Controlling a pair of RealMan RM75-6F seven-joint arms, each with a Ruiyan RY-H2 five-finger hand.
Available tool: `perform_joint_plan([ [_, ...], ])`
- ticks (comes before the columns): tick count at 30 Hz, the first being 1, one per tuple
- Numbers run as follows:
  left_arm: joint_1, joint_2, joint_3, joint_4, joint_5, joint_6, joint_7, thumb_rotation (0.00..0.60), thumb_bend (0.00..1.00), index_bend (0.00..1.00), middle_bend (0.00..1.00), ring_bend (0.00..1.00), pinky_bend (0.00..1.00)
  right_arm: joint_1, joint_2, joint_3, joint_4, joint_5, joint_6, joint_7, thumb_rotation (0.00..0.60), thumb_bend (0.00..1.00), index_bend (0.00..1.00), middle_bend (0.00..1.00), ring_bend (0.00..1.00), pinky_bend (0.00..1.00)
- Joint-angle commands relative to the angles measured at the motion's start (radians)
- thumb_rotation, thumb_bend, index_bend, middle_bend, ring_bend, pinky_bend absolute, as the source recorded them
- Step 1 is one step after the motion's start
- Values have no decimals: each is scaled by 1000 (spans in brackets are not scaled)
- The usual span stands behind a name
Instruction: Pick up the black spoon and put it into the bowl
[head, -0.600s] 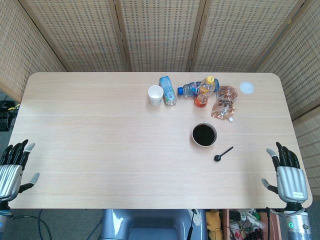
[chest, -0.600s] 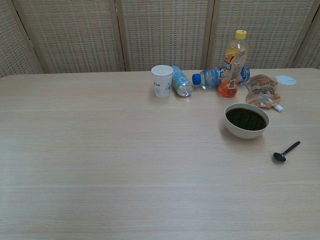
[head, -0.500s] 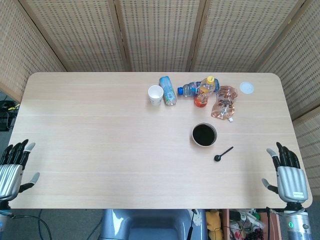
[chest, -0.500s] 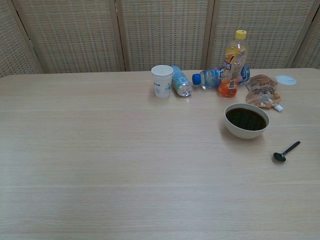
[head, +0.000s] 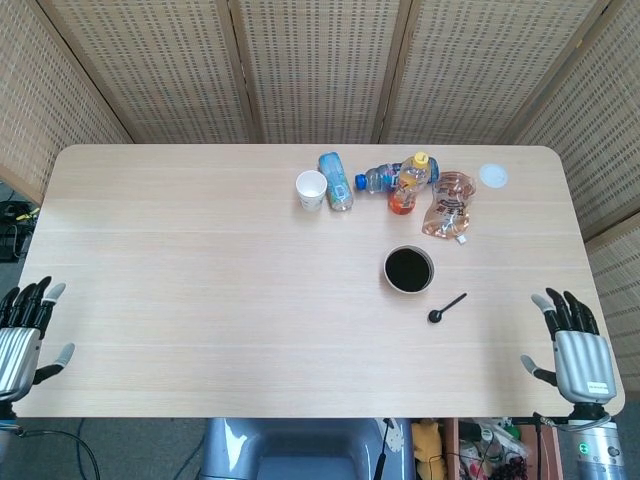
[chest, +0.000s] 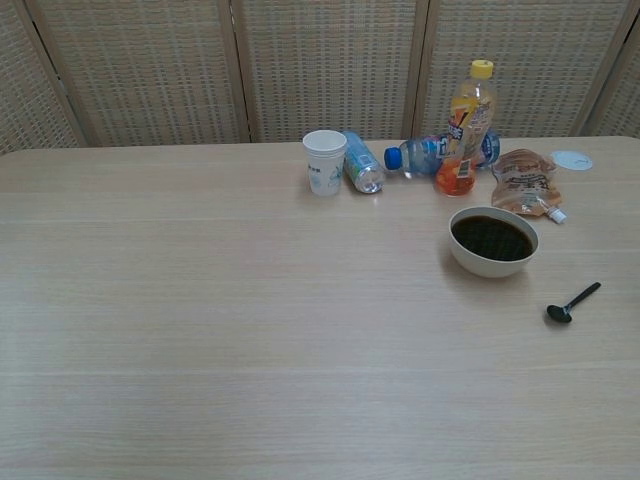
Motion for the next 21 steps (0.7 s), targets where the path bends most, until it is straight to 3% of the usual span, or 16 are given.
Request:
perform_joint_plan([
  [1, 0, 3, -2, 0, -2, 2, 1, 600, 324, 0, 0, 0, 0, 14, 14, 0, -5, -8, -24, 20, 600, 170, 169, 323, 286, 415],
  [6, -1, 9, -4, -1, -4, 2, 3, 600, 323, 0, 0, 0, 0, 58, 52, -1, -25, -7, -117, 83, 600, 179, 169, 606, 627, 678],
  [10, -1, 12, -6, -1, -9, 1, 4, 600, 323, 0, 0, 0, 0, 115, 91, -4, -39, -3, -236, 154, 600, 304, 174, 765, 824, 829],
  [14, -3, 17, -7, -2, -16, -4, 8, 600, 324, 0, 0, 0, 0, 188, 122, -2, -39, 7, -373, 240, 600, 483, 183, 845, 911, 914],
  [21, -7, 20, -12, 1, -26, -10, 9, 600, 323, 0, 0, 0, 0, 296, 133, -5, -21, 38, -571, 296, 600, 644, 183, 896, 956, 960],
])
